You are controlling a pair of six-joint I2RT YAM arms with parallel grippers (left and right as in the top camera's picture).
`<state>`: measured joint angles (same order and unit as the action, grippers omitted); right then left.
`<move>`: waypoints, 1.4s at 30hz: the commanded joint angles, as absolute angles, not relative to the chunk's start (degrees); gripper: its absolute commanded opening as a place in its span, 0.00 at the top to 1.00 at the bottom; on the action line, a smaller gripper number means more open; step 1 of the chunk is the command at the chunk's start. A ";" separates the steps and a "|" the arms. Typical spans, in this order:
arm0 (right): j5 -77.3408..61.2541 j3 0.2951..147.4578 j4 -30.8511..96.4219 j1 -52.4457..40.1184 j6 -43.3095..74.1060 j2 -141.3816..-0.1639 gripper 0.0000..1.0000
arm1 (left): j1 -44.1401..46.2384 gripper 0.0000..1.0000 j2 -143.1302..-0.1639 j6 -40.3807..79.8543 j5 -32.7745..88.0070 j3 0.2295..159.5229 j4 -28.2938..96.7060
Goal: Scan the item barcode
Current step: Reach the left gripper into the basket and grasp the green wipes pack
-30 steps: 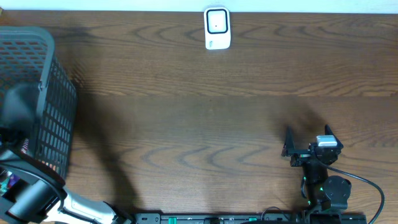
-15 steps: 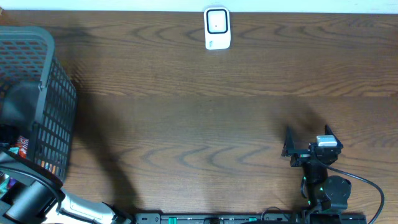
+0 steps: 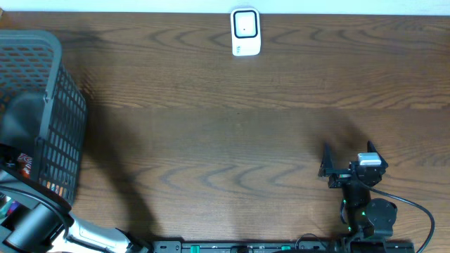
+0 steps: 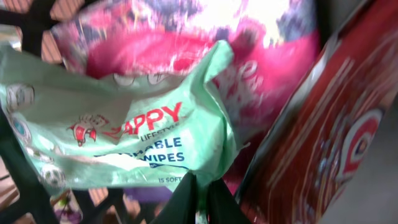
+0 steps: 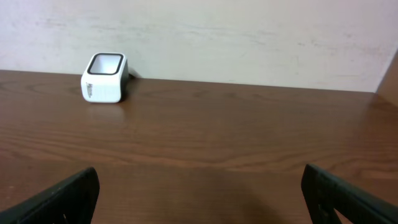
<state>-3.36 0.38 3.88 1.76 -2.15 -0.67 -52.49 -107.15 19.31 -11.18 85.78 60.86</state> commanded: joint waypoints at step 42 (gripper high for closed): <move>-3.53 0.32 4.10 2.37 -2.63 -0.30 0.01 | -52.53 0.27 -113.16 21.50 -9.69 91.18 58.76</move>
<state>-3.36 0.38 3.88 1.76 -2.15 -0.67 -52.49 -111.28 20.99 -9.69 91.35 57.71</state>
